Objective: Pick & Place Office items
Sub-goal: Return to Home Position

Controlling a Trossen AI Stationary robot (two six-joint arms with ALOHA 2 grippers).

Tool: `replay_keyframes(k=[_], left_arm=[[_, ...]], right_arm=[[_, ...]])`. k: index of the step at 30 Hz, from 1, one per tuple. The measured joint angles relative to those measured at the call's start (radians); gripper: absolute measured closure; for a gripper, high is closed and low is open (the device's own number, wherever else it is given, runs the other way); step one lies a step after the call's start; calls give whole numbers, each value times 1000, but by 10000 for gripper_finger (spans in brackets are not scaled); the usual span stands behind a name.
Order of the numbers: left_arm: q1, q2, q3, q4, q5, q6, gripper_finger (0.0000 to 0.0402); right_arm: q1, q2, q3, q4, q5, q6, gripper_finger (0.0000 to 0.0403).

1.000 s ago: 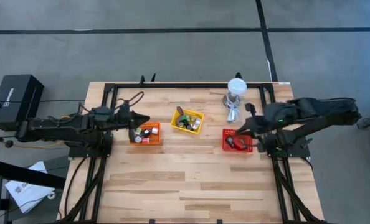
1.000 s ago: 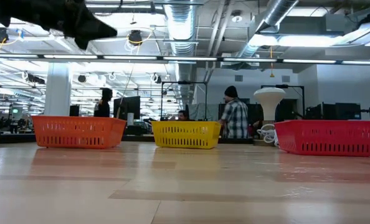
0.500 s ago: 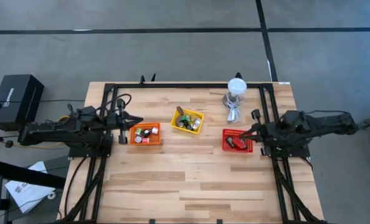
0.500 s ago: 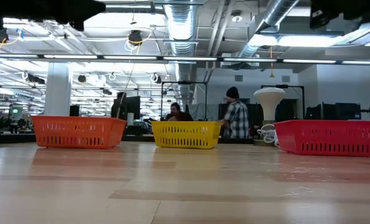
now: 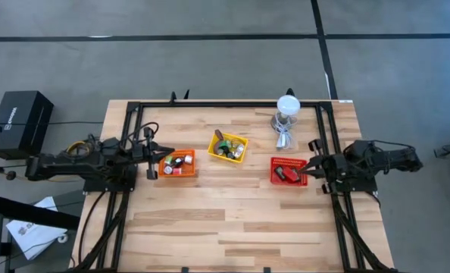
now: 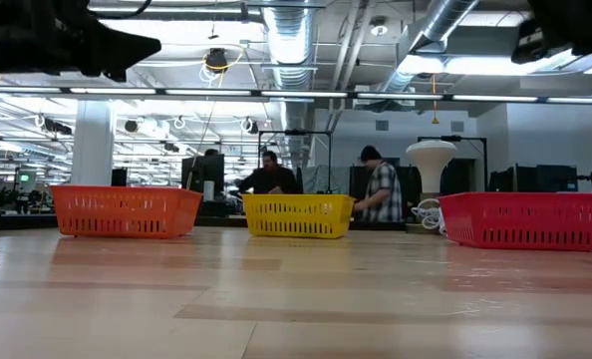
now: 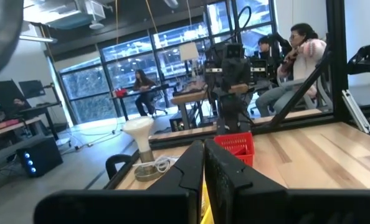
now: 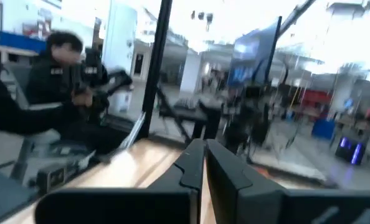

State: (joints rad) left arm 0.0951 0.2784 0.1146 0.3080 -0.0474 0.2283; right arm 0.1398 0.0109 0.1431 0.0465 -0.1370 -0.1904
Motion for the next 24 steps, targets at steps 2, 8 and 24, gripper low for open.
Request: replay_keyframes(k=[2,8,24], left_arm=[[0,-16,-31,29,0,-5,395],[0,-29,-108,98,-1,-41,395],[0,-15,-109,96,0,-249,395]], right_arm=[[0,16,1,-19,0,15,392],[0,2,-17,-11,0,56,392],[-4,-5,-135,46,6,60,392]])
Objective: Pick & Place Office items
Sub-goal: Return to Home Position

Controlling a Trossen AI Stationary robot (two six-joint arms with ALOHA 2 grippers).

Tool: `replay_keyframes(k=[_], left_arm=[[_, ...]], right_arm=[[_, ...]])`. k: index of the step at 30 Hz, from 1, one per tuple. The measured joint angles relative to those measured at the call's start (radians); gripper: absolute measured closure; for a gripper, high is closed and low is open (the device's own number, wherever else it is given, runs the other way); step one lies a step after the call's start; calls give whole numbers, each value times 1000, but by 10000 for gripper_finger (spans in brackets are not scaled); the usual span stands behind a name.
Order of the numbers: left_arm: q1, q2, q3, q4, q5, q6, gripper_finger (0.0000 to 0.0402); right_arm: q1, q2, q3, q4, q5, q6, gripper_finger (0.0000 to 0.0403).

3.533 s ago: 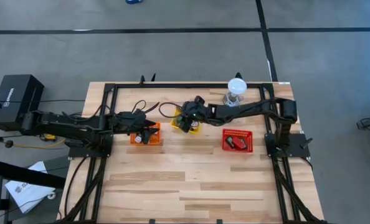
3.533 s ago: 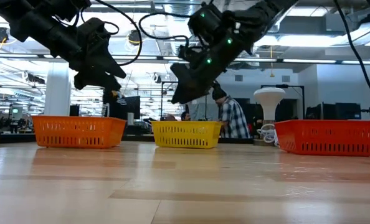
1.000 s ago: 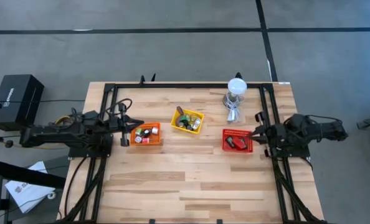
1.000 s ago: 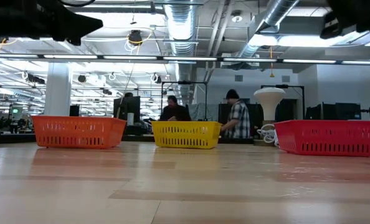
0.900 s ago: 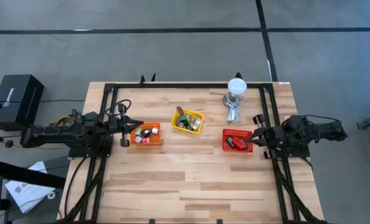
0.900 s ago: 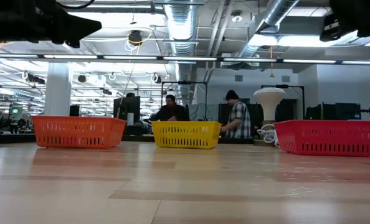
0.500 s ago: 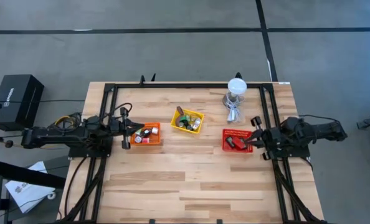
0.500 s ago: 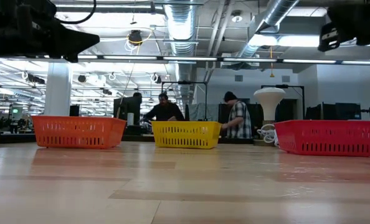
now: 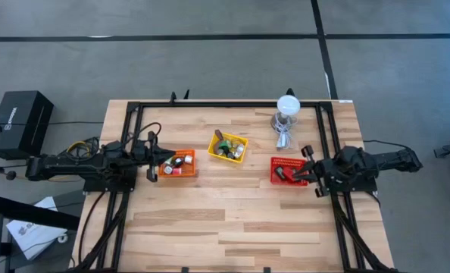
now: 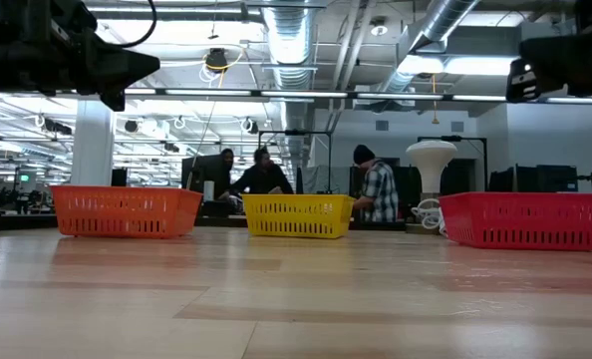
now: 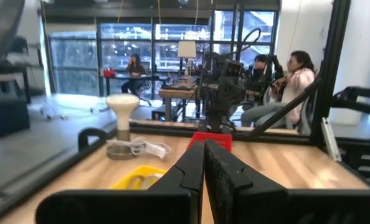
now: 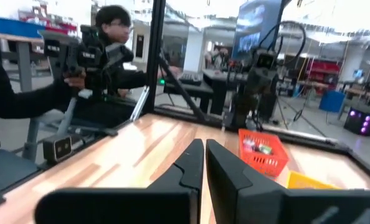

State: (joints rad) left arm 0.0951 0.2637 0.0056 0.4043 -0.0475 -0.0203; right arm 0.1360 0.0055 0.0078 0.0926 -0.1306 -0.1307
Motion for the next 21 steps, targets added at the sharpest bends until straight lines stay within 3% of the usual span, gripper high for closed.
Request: replay_keyframes(k=[21], left_arm=[[0,5,0,10,0,-38,395]], right_arm=[[0,0,-1,-37,0,8,392]])
